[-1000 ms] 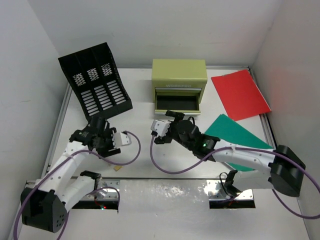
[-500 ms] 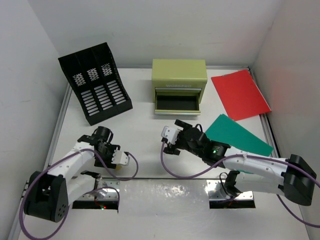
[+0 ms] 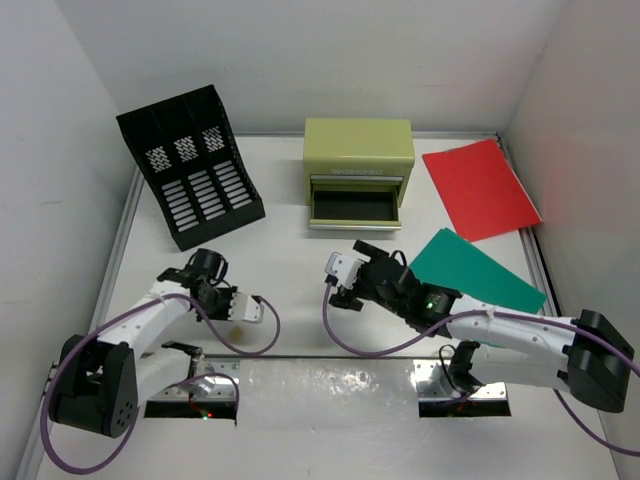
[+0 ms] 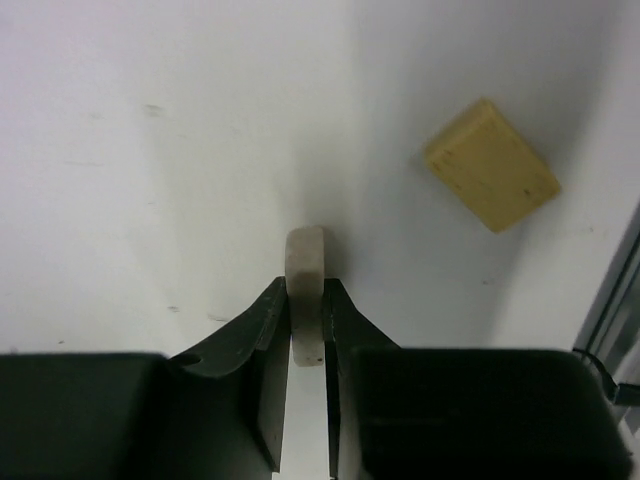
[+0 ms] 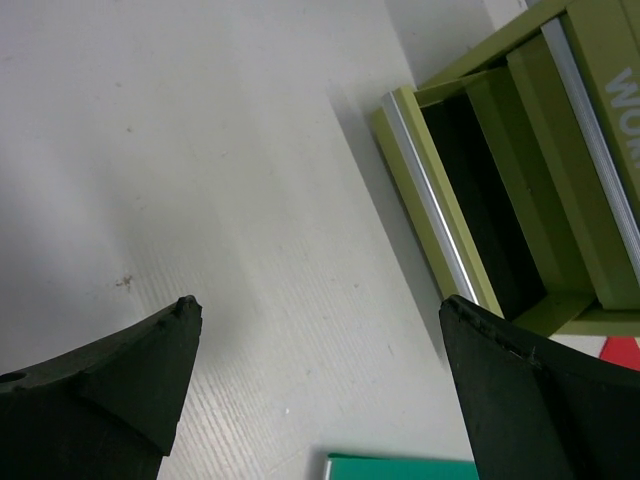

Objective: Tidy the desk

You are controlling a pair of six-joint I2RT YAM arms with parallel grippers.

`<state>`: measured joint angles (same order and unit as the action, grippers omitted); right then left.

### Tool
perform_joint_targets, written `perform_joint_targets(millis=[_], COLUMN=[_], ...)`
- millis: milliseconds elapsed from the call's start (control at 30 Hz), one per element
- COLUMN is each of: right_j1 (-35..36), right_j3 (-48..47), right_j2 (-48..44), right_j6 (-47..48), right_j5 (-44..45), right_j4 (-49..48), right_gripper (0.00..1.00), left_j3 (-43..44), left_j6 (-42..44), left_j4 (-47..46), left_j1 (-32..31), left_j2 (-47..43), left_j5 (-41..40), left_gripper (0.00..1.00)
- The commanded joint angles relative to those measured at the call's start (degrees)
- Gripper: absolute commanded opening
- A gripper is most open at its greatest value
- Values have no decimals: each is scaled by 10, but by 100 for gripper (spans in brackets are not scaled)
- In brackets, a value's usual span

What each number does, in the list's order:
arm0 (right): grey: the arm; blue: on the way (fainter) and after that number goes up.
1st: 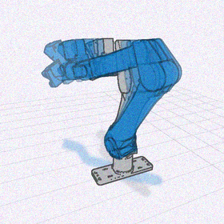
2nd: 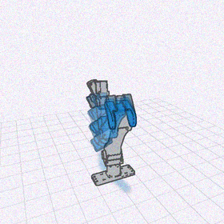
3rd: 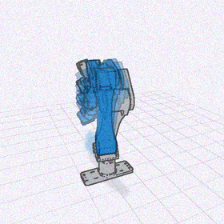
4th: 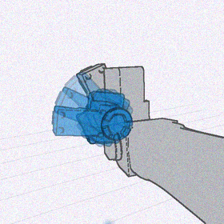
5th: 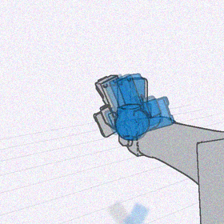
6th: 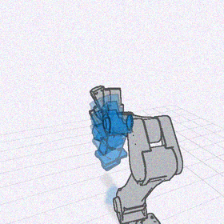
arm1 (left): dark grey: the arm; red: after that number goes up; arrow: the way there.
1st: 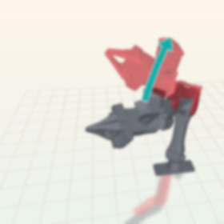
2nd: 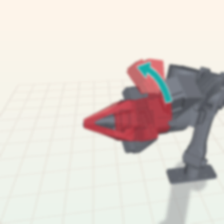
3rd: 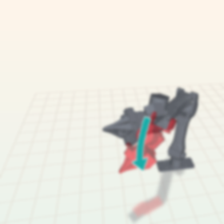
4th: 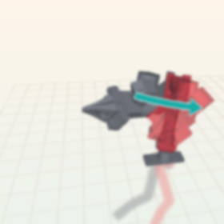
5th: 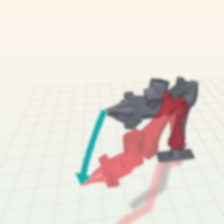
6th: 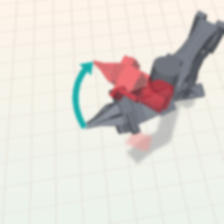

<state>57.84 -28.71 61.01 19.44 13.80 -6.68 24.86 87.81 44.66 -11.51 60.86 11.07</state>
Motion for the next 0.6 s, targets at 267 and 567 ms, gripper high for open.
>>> perform_joint_targets(millis=[267, 567], right_j1=[-167, -267], right_j3=[-31, -34], right_j2=[-82, -143], right_j6=[-213, -275], right_j5=[107, 143], right_j4=[82, 163], right_gripper=[99, 99], left_j3=[318, 604], left_j6=[-413, -491], left_j4=[-147, -216], left_j1=[-71, -220], left_j2=[85, 414], left_j5=[87, -54], left_gripper=[0, 0])
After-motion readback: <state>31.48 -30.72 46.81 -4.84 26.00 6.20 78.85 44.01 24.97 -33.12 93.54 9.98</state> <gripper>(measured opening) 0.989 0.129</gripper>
